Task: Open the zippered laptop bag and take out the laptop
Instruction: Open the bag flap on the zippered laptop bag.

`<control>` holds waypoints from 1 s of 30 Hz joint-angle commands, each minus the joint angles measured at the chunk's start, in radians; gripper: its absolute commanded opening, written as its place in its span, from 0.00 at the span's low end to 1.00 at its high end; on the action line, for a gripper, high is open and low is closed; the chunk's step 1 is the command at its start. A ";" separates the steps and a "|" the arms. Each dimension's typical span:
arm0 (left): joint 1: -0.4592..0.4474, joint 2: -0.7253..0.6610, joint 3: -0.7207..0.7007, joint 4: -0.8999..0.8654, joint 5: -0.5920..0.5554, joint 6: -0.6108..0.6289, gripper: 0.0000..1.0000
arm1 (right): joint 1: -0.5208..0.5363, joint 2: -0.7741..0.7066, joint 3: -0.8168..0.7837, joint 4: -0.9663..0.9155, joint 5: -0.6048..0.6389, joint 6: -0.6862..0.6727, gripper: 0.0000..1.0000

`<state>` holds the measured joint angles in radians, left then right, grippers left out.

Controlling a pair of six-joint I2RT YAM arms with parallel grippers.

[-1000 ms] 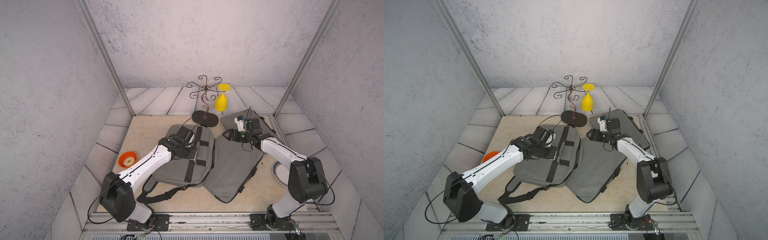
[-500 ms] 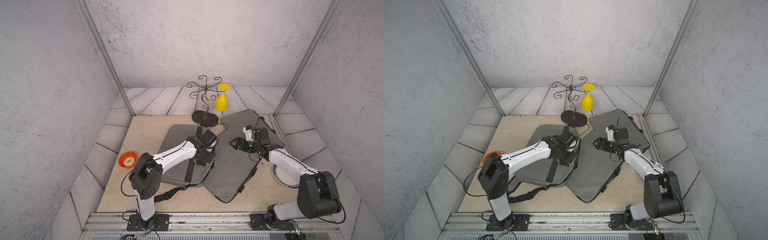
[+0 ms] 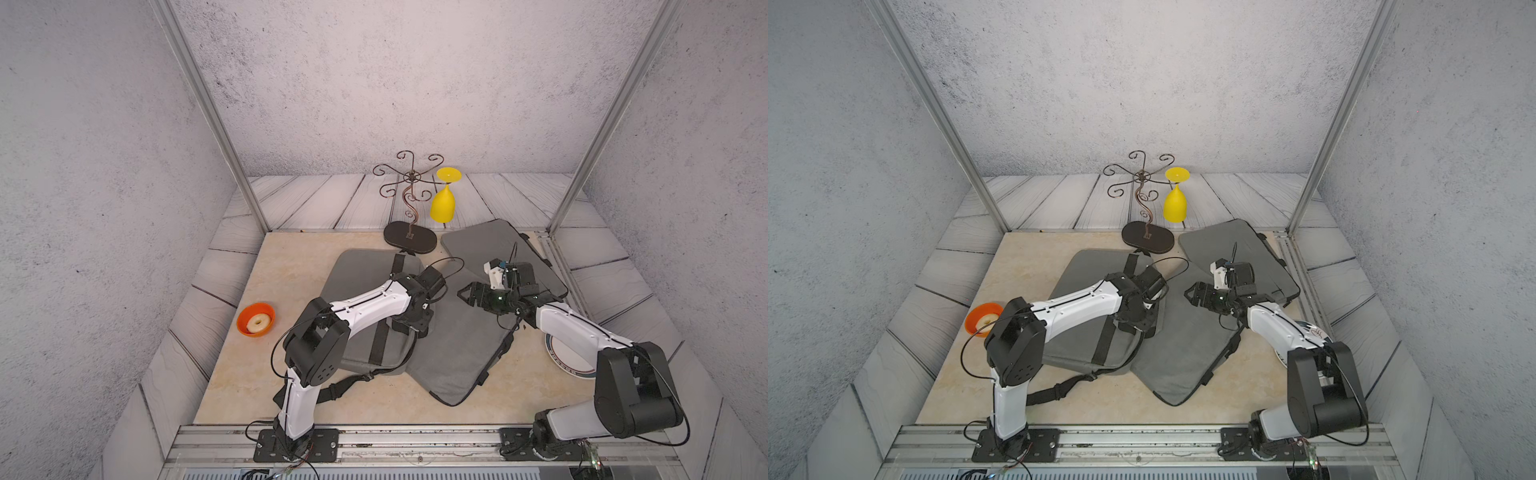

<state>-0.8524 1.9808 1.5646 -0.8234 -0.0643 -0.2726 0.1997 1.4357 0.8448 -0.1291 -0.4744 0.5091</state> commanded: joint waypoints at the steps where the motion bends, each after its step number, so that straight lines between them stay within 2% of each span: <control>1: 0.022 -0.019 0.020 -0.052 -0.062 0.004 0.20 | -0.003 -0.040 -0.010 0.019 -0.024 0.015 0.85; 4: 0.044 -0.033 0.021 -0.054 -0.046 0.008 0.06 | -0.003 -0.034 -0.014 0.030 -0.034 0.023 0.85; 7: 0.080 -0.038 0.038 -0.071 -0.006 0.018 0.00 | -0.004 -0.027 -0.016 0.050 -0.051 0.040 0.85; 16: 0.172 -0.098 0.118 -0.076 0.095 0.076 0.02 | -0.003 0.023 -0.040 0.218 -0.132 0.200 0.82; 23: 0.200 -0.094 0.184 -0.141 0.135 0.104 0.02 | 0.002 0.065 -0.029 0.302 -0.174 0.267 0.80; 30: 0.221 -0.140 0.242 -0.154 0.095 0.119 0.00 | 0.062 0.159 0.014 0.446 -0.231 0.396 0.73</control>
<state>-0.6472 1.9038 1.7596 -0.9836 0.0528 -0.1799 0.2306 1.5444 0.8223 0.2279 -0.6579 0.8360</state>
